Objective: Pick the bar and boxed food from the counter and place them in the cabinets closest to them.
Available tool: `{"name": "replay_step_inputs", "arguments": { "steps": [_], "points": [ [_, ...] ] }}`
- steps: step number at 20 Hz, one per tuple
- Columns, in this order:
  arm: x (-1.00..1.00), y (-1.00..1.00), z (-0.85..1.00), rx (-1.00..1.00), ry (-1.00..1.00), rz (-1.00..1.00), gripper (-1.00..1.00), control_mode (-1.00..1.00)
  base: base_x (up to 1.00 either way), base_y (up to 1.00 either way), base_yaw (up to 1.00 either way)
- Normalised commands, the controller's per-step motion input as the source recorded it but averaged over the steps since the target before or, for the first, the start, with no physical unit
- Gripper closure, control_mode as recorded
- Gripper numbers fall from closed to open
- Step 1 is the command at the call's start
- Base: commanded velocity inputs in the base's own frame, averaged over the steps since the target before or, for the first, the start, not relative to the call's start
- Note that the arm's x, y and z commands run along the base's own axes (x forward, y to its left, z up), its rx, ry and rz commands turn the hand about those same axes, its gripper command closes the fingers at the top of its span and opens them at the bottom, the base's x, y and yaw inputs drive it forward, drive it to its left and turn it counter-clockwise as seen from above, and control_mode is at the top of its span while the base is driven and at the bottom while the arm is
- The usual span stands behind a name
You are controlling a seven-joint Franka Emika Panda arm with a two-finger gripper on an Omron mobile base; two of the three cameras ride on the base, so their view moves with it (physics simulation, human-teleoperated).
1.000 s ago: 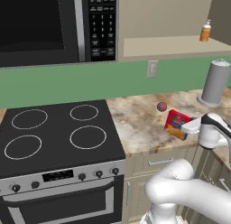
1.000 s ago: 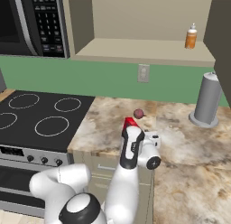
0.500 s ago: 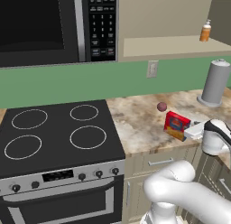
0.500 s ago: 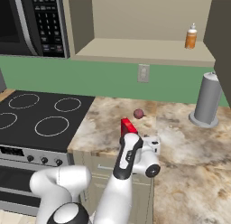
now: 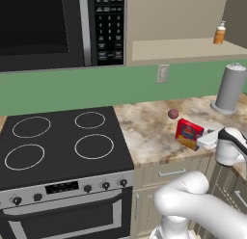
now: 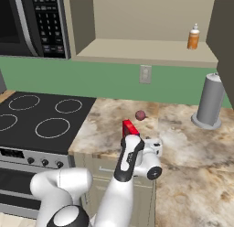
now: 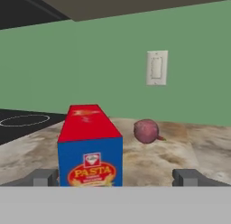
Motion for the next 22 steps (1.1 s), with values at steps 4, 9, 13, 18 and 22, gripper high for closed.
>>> {"name": "replay_step_inputs", "arguments": {
  "steps": [4,9,13,18,22],
  "points": [
    [0.08,-0.16,0.00,0.00,0.00,0.04,-1.00,-1.00,0.00,0.00,0.00],
    [0.00,-0.03,0.00,0.00,0.00,0.01,-1.00,-1.00,0.00,0.00,0.00],
    [-0.07,0.00,-0.05,0.00,0.00,0.04,-1.00,-1.00,0.00,0.00,0.00],
    [-0.08,0.06,0.00,0.00,0.02,0.11,-1.00,-1.00,0.00,0.00,0.00],
    [0.00,0.06,0.00,0.00,0.02,0.09,-1.00,-1.00,0.00,0.00,0.00]
  ]
}}
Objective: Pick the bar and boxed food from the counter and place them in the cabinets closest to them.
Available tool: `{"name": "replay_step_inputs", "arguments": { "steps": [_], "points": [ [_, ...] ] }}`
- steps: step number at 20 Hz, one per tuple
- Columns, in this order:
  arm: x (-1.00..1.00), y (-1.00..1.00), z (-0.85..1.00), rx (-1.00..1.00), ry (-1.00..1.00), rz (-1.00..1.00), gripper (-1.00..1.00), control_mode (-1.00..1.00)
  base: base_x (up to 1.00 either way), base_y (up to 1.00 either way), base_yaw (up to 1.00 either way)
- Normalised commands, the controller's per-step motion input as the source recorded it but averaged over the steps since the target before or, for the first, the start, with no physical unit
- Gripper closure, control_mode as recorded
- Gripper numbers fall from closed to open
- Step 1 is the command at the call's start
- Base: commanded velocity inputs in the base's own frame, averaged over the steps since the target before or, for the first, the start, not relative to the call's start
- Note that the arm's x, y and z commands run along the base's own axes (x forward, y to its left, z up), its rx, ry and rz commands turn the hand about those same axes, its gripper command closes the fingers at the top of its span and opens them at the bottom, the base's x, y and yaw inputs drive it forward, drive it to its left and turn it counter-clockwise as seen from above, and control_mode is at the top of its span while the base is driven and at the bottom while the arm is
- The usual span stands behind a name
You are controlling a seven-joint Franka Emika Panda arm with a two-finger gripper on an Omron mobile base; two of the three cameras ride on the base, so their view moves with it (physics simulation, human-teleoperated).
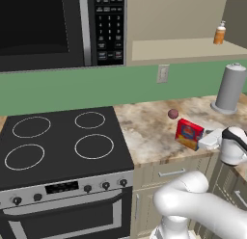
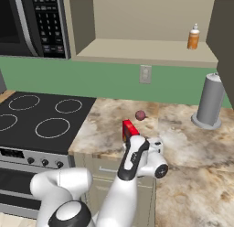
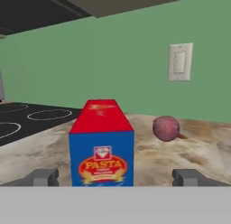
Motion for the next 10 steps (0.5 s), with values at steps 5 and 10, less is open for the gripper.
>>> {"name": "replay_step_inputs", "arguments": {
  "steps": [5,10],
  "points": [
    [0.00,0.00,0.00,0.00,0.00,0.00,-1.00,-1.00,0.00,0.00,0.00],
    [0.00,0.00,-0.01,0.00,0.00,0.00,-1.00,-1.00,0.00,0.00,0.00]
  ]
}}
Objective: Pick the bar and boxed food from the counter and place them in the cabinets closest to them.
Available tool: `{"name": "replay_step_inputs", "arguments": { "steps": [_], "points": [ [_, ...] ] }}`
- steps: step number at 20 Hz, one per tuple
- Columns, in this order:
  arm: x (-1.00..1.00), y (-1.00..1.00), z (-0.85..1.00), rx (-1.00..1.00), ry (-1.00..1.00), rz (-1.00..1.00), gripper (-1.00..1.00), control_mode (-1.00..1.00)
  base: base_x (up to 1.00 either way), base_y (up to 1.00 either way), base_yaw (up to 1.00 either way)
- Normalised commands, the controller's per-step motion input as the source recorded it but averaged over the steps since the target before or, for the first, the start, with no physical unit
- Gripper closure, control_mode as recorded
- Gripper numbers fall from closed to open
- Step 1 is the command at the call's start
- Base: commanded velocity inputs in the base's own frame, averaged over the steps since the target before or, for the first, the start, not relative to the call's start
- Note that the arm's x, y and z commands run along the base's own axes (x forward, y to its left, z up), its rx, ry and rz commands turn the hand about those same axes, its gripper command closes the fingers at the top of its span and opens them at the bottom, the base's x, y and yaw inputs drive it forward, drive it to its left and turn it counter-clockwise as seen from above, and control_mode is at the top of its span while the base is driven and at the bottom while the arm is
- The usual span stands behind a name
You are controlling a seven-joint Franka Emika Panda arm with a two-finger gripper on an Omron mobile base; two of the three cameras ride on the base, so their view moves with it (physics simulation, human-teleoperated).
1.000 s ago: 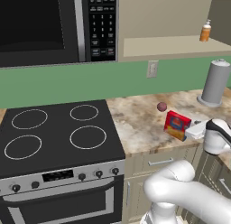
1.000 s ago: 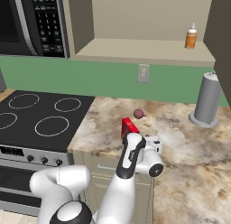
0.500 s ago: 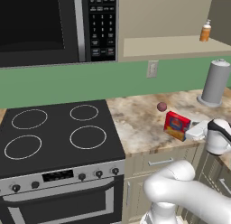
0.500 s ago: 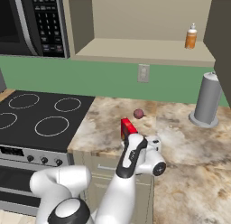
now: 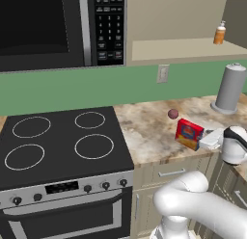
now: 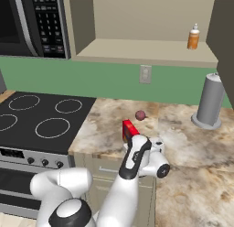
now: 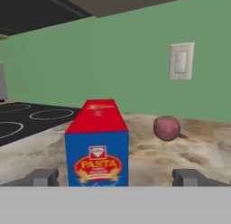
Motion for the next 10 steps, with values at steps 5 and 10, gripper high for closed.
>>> {"name": "replay_step_inputs", "arguments": {
  "steps": [5,10],
  "points": [
    [0.00,0.00,-0.11,0.00,0.00,0.00,-1.00,-1.00,0.00,0.00,0.00],
    [0.00,0.00,-0.07,0.00,0.00,0.00,-1.00,-1.00,0.00,0.00,0.00]
  ]
}}
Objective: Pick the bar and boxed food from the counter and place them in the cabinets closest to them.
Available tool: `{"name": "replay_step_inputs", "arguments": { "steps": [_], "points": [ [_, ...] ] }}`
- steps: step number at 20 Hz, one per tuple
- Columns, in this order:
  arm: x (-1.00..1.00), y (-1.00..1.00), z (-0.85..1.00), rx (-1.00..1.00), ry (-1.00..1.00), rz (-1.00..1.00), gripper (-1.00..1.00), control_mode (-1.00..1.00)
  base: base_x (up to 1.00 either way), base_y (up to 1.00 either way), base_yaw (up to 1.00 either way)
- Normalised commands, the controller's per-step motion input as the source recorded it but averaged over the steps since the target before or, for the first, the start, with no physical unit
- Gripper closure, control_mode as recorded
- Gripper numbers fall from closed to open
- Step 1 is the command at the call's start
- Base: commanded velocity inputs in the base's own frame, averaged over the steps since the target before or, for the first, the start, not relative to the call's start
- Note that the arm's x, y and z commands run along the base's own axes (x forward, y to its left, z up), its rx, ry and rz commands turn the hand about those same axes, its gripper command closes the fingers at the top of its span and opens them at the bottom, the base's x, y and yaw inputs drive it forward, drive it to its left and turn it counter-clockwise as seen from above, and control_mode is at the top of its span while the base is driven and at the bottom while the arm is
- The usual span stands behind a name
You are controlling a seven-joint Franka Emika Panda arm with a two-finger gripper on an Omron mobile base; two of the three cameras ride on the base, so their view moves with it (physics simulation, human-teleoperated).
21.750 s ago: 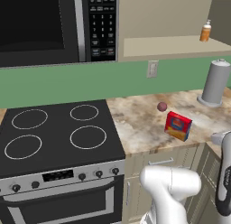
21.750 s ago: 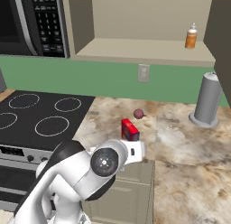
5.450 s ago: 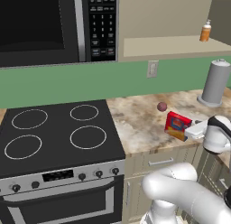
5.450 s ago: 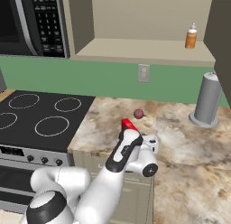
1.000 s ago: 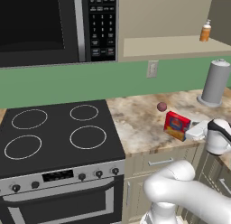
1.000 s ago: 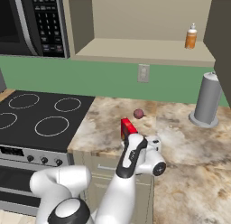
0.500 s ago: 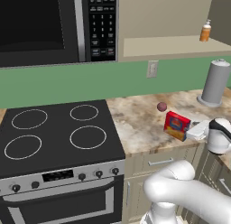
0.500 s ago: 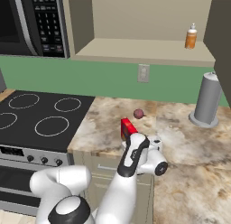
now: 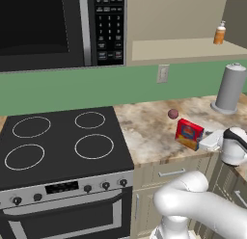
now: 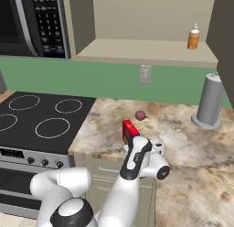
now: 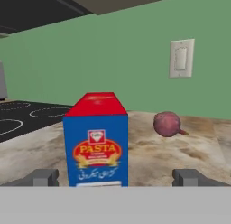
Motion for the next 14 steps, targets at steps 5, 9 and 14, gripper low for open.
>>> {"name": "replay_step_inputs", "arguments": {
  "steps": [5,9,14],
  "points": [
    [0.03,0.00,0.00,0.00,0.00,0.00,-1.00,-1.00,0.00,0.00,0.00],
    [0.14,0.02,-0.01,0.00,0.00,-0.01,-1.00,-1.00,0.00,0.00,0.00],
    [0.10,0.01,-0.02,0.01,0.00,-0.01,-1.00,-1.00,0.00,0.00,0.00]
  ]
}}
